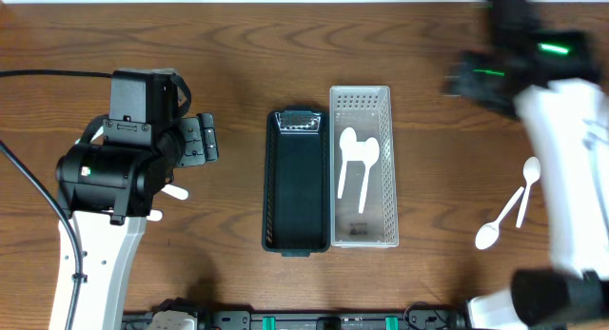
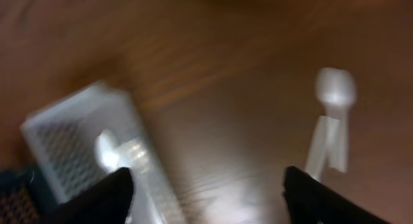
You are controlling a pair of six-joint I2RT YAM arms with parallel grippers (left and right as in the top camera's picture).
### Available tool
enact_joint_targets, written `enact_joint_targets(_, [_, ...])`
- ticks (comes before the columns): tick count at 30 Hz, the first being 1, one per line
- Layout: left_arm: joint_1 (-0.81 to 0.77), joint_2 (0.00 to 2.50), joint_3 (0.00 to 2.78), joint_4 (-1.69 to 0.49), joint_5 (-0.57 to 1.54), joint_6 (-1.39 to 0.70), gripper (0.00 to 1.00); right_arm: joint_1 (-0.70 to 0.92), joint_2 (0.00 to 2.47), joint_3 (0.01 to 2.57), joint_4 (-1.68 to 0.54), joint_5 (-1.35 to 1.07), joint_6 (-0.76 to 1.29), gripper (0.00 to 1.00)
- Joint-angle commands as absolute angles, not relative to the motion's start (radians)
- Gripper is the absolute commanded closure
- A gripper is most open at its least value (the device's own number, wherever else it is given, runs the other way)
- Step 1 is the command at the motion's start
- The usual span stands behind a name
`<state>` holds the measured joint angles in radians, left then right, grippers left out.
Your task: Pack container
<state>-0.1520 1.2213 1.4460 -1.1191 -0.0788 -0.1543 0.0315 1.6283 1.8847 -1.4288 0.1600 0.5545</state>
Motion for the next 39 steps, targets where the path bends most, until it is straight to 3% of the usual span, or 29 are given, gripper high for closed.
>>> enact_joint_targets(1, [-0.147, 1.222, 1.442, -1.121, -0.088, -0.159, 0.14, -0.083, 1.552, 1.892, -1.510, 0.177, 0.589, 0.18])
enact_joint_targets(6, [-0.147, 1.222, 1.442, -1.121, -0.088, -0.159, 0.14, -0.163, 1.477, 1.808, -1.636, 0.168, 0.587, 0.15])
enact_joint_targets(10, [-0.147, 1.222, 1.442, -1.121, -0.088, -0.159, 0.14, -0.163, 1.413, 1.614, -1.602, 0.168, 0.618, 0.10])
enact_joint_targets(12, [-0.147, 1.222, 1.442, -1.121, -0.088, -0.159, 0.14, -0.163, 1.381, 1.486, -1.538, 0.167, 0.641, 0.04])
enact_joint_targets(19, [-0.147, 1.222, 1.442, -1.121, -0.088, -0.159, 0.14, -0.193, 1.365, 1.140, -1.237, 0.162, 0.642, 0.01])
enact_joint_targets(25, [-0.147, 1.222, 1.442, -1.121, -0.088, -0.159, 0.14, -0.260, 1.368, 0.977, -1.012, 0.111, 0.560, 0.01])
enact_joint_targets(39, [-0.147, 1.222, 1.442, -1.122, -0.088, -0.159, 0.13, -0.323, 1.393, 0.695, -0.744, 0.051, 0.561, 0.05])
